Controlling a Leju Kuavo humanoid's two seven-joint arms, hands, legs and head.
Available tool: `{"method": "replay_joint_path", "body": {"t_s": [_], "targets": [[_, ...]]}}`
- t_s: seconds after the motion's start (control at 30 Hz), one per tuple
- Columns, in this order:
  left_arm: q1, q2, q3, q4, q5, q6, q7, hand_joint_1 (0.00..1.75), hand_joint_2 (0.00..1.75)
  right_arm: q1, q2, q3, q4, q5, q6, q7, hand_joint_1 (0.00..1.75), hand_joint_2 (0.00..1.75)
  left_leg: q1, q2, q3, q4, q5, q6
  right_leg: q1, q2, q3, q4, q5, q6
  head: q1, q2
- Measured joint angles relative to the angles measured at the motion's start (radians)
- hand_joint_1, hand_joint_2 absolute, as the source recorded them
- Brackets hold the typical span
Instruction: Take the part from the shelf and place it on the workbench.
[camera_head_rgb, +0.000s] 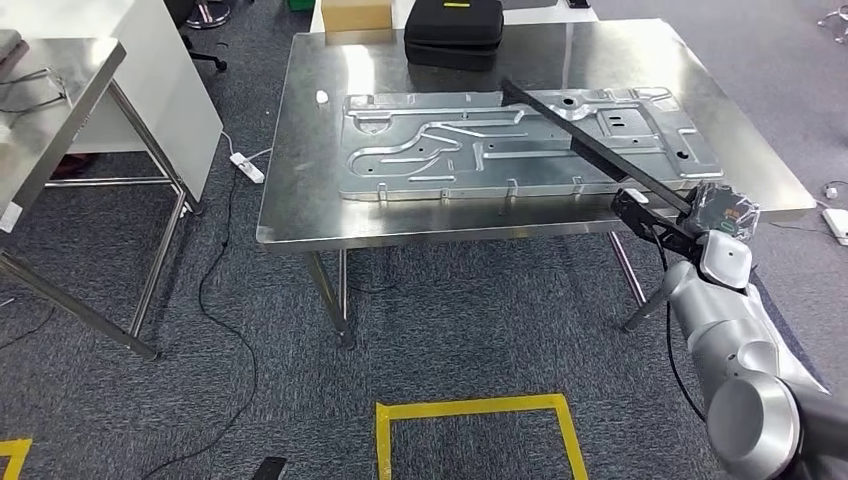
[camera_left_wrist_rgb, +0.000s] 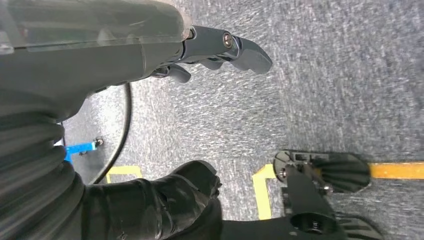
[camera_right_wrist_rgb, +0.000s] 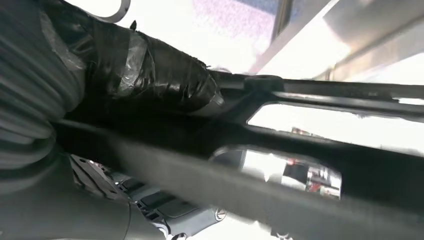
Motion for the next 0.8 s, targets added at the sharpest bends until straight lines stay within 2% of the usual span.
{"method": "replay_joint_path", "body": {"t_s": [0.07, 0.1, 0.13, 0.17, 0.2, 0.23, 0.27, 0.3, 0.33, 0.43, 0.5, 0.53, 0.6, 0.63, 0.67, 0.7, 0.77, 0.8], "targets": [[-0.001, -0.002, -0.004, 0.000, 0.000, -0.002, 0.000, 0.00, 1.75, 0.000, -0.008, -0.005, 0.000, 0.000, 0.001, -0.007, 1.75, 1.75, 0.000, 0.000, 0.000, 0.000, 0.000, 0.002, 0.000, 0.000, -0.047, 0.102, -0.054, 0.005, 0.000, 0.000], [-0.001, -0.002, -0.006, 0.000, 0.000, -0.003, 0.000, 0.00, 1.75, 0.000, -0.010, -0.006, 0.000, 0.000, 0.003, -0.009, 1.75, 1.75, 0.000, 0.000, 0.000, 0.001, -0.001, 0.003, -0.001, -0.001, -0.071, 0.152, -0.072, 0.008, 0.000, 0.000], [-0.001, -0.003, -0.007, 0.000, 0.000, -0.004, 0.000, 0.00, 1.75, 0.001, -0.011, -0.007, 0.000, 0.001, 0.005, -0.011, 1.75, 1.75, 0.000, 0.001, 0.000, 0.002, -0.002, 0.003, -0.003, -0.001, -0.088, 0.186, -0.078, 0.012, 0.000, 0.000], [0.000, -0.004, -0.008, 0.000, 0.000, -0.004, 0.000, 0.00, 1.75, -0.001, -0.012, -0.008, 0.000, 0.003, 0.009, -0.014, 1.75, 1.75, 0.001, 0.001, -0.001, 0.005, -0.005, 0.002, -0.006, -0.002, -0.093, 0.193, -0.070, 0.015, 0.000, 0.000], [0.000, -0.005, -0.009, 0.000, 0.000, -0.006, 0.000, 0.00, 1.75, -0.006, -0.014, -0.009, -0.001, 0.004, 0.016, -0.017, 1.75, 1.75, 0.003, 0.000, -0.001, 0.011, -0.009, -0.001, -0.010, -0.002, -0.080, 0.166, -0.045, 0.018, 0.000, 0.000], [0.000, -0.006, -0.010, 0.000, 0.000, -0.007, 0.000, 0.00, 1.75, -0.015, -0.016, -0.009, -0.003, 0.006, 0.024, -0.020, 1.75, 1.75, 0.004, 0.000, -0.001, 0.018, -0.015, -0.005, -0.014, -0.004, -0.048, 0.103, -0.009, 0.021, 0.000, 0.000], [-0.001, -0.007, -0.011, 0.000, 0.000, -0.008, 0.000, 0.00, 1.75, -0.028, -0.018, -0.009, -0.005, 0.006, 0.036, -0.024, 1.75, 1.75, 0.004, 0.000, -0.004, 0.028, -0.022, -0.012, -0.015, -0.005, -0.014, 0.039, 0.015, 0.024, 0.000, 0.000], [-0.002, -0.007, -0.012, 0.000, 0.000, -0.009, 0.000, 0.00, 1.75, -0.042, -0.018, -0.008, -0.008, 0.006, 0.049, -0.030, 1.75, 1.75, 0.003, 0.000, -0.009, 0.039, -0.029, -0.018, -0.015, -0.004, 0.012, -0.013, 0.031, 0.022, 0.000, 0.000], [-0.003, -0.007, -0.012, 0.000, 0.000, -0.009, 0.001, 0.00, 1.75, -0.056, -0.017, -0.007, -0.010, 0.007, 0.061, -0.035, 1.75, 1.75, 0.002, 0.000, -0.013, 0.047, -0.033, -0.023, -0.014, -0.004, 0.026, -0.041, 0.035, 0.018, 0.000, 0.000], [-0.005, -0.008, -0.013, 0.000, 0.000, -0.010, 0.001, 0.00, 1.75, -0.088, -0.015, 0.011, -0.015, 0.007, 0.089, -0.048, 1.75, 1.75, 0.001, -0.001, -0.019, 0.054, -0.038, -0.034, -0.011, -0.003, 0.027, -0.047, 0.031, -0.003, 0.000, 0.000], [-0.005, -0.008, -0.014, 0.000, 0.000, -0.011, 0.001, 0.00, 1.75, -0.110, -0.010, 0.031, -0.018, 0.007, 0.100, -0.064, 1.75, 1.75, 0.004, -0.001, -0.033, 0.085, -0.062, -0.044, -0.013, -0.005, 0.029, -0.051, 0.032, -0.016, 0.000, 0.000], [-0.006, -0.008, -0.014, 0.000, 0.000, -0.012, 0.001, 0.00, 1.75, -0.122, -0.007, 0.042, -0.020, 0.007, 0.106, -0.076, 1.75, 1.75, 0.006, 0.000, -0.052, 0.129, -0.088, -0.049, -0.015, -0.006, 0.030, -0.053, 0.032, -0.021, 0.000, 0.000], [-0.007, -0.008, -0.016, 0.000, 0.000, -0.014, 0.000, 0.00, 1.75, -0.145, 0.002, 0.063, -0.023, 0.007, 0.120, -0.105, 1.75, 1.75, 0.009, 0.000, -0.114, 0.261, -0.148, -0.057, -0.014, -0.006, 0.030, -0.053, 0.030, -0.026, 0.000, 0.000], [-0.006, -0.008, -0.016, 0.000, 0.000, -0.015, 0.000, 0.00, 1.75, -0.155, 0.008, 0.073, -0.024, 0.007, 0.129, -0.121, 1.75, 1.75, 0.010, 0.001, -0.141, 0.316, -0.164, -0.059, -0.013, -0.005, 0.031, -0.053, 0.030, -0.027, 0.000, 0.000], [-0.006, -0.008, -0.017, 0.000, 0.000, -0.016, 0.001, 0.00, 1.75, -0.164, 0.015, 0.083, -0.025, 0.007, 0.137, -0.136, 1.75, 1.75, 0.011, 0.001, -0.153, 0.338, -0.161, -0.059, -0.012, -0.004, 0.033, -0.053, 0.029, -0.028, 0.000, 0.000], [-0.007, -0.008, -0.018, 0.000, 0.000, -0.017, 0.002, 0.00, 1.75, -0.170, 0.022, 0.092, -0.027, 0.007, 0.144, -0.149, 1.75, 1.75, 0.011, 0.001, -0.145, 0.316, -0.136, -0.056, -0.011, -0.003, 0.035, -0.053, 0.028, -0.028, 0.000, 0.000], [-0.009, -0.008, -0.021, 0.000, 0.000, -0.017, 0.003, 0.00, 1.75, -0.181, 0.035, 0.107, -0.032, 0.007, 0.149, -0.163, 1.75, 1.75, 0.009, 0.000, -0.086, 0.185, -0.064, -0.045, -0.009, -0.001, 0.042, -0.054, 0.025, -0.026, 0.000, 0.000], [-0.010, -0.008, -0.022, 0.000, 0.000, -0.017, 0.004, 0.00, 1.75, -0.185, 0.039, 0.111, -0.034, 0.007, 0.150, -0.165, 1.75, 1.75, 0.007, 0.000, -0.055, 0.120, -0.038, -0.038, -0.006, -0.001, 0.044, -0.054, 0.024, -0.024, 0.000, 0.000]]}}
